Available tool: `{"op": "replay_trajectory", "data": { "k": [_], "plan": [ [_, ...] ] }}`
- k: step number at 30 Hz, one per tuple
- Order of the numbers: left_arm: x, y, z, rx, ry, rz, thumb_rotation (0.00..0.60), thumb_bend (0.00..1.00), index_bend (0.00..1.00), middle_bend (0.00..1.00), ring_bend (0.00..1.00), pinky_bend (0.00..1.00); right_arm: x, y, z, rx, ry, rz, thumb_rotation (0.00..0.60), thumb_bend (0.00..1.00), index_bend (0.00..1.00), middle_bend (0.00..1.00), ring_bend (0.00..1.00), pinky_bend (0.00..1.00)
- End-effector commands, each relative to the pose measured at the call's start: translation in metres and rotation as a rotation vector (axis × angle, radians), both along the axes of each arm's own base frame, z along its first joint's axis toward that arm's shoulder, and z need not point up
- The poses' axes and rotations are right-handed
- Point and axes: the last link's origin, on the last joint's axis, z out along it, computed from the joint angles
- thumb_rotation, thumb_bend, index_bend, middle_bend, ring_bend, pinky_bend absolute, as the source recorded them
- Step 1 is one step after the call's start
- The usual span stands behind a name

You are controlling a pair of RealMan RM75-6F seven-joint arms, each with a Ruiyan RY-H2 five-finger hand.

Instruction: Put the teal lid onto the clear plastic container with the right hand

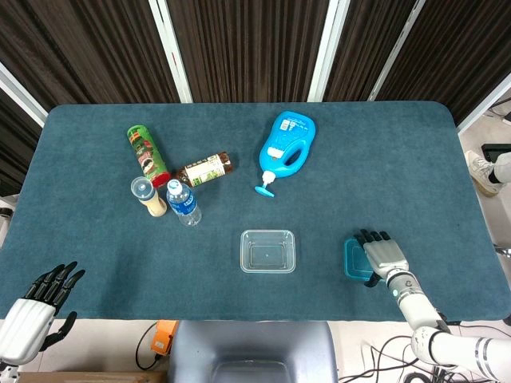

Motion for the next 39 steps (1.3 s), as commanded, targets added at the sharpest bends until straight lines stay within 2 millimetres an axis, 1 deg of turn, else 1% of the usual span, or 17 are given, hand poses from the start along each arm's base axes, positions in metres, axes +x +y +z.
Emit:
{"op": "replay_trajectory", "data": {
  "k": [1,8,25,29,33,39],
  "plan": [
    [0.0,0.0,0.0,-0.001,0.001,0.0,0.6,0.43,0.0,0.0,0.0,0.16,-0.002,-0.001,0.0,-0.002,0.005,-0.002,0.6,0.27,0.09,0.0,0.0,0.09],
    [0.0,0.0,0.0,0.001,0.0,-0.001,0.6,0.43,0.0,0.0,0.0,0.16,-0.008,-0.003,0.0,-0.01,0.019,-0.016,0.6,0.27,0.09,0.0,0.0,0.09],
    [0.001,0.001,-0.001,0.0,0.001,-0.002,0.6,0.43,0.0,0.0,0.0,0.16,-0.013,-0.005,-0.002,-0.014,0.029,-0.027,0.6,0.27,0.11,0.0,0.0,0.09],
    [0.001,0.0,-0.001,0.0,0.001,-0.003,0.6,0.43,0.0,0.0,0.0,0.16,-0.014,-0.004,-0.001,-0.017,0.032,-0.025,0.6,0.27,0.15,0.01,0.0,0.1],
    [0.001,0.0,-0.001,0.0,0.001,-0.004,0.6,0.43,0.0,0.0,0.0,0.16,-0.015,-0.004,-0.002,-0.02,0.036,-0.024,0.6,0.27,0.23,0.06,0.0,0.13],
    [0.001,0.001,-0.001,0.0,0.0,-0.003,0.6,0.43,0.0,0.0,0.0,0.16,-0.014,-0.004,-0.003,-0.018,0.04,-0.025,0.6,0.27,0.3,0.12,0.0,0.18]
  ]
}}
